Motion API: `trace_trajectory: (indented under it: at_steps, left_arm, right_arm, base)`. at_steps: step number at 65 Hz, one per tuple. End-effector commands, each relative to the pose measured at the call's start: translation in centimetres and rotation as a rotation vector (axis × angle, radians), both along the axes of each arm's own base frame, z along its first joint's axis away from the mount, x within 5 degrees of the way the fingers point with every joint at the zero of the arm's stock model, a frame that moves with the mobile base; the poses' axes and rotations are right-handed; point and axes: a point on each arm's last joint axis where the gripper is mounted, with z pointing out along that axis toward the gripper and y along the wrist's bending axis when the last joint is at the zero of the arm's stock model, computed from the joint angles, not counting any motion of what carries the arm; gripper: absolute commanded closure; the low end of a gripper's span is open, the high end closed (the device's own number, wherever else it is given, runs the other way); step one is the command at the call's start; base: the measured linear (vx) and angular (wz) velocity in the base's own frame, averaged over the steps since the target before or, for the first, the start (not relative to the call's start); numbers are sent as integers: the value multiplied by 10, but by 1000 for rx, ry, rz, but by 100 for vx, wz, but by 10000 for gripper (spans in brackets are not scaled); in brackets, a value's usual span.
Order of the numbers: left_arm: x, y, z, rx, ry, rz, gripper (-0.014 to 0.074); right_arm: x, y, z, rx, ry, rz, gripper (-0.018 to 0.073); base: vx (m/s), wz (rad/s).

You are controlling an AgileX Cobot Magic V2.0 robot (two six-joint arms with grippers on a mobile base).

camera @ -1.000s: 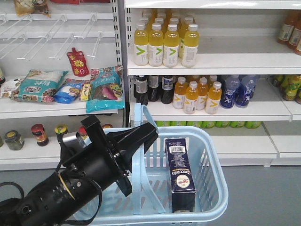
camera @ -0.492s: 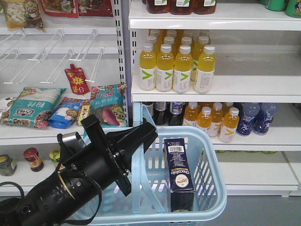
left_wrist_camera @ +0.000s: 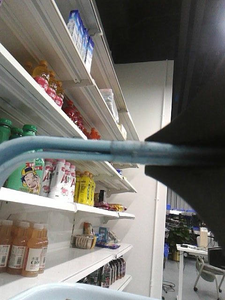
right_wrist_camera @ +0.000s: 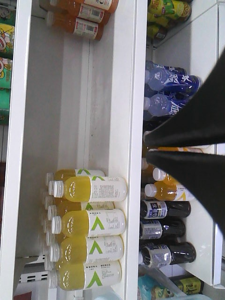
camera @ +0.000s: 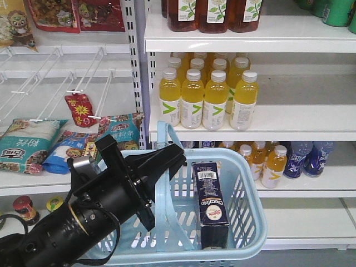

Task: Left arm holds basket, right arm returns cookies
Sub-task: 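Approach the shelf of yellow bottled drinks with the basket held, then turn away from the shelves and drive toward the wooden counters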

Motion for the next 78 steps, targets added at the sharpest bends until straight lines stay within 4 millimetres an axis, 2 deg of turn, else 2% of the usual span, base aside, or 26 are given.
trace_trajectory:
  at_steps: [1,34,78]
  left_arm:
    - [-7,5,40,-246,-208,-9,599]
    - [-7,5,40,-246,-208,-10,599]
    - [-7,5,40,-245,-209,-12,599]
  right_arm:
    - [0,0,1,-13,-64,-3,566]
    - [0,0,1,-13,-64,-3,566]
    - [0,0,1,-13,-64,-3,566]
  base:
    - [7,-7]
    - [1,-16]
    - [3,-53]
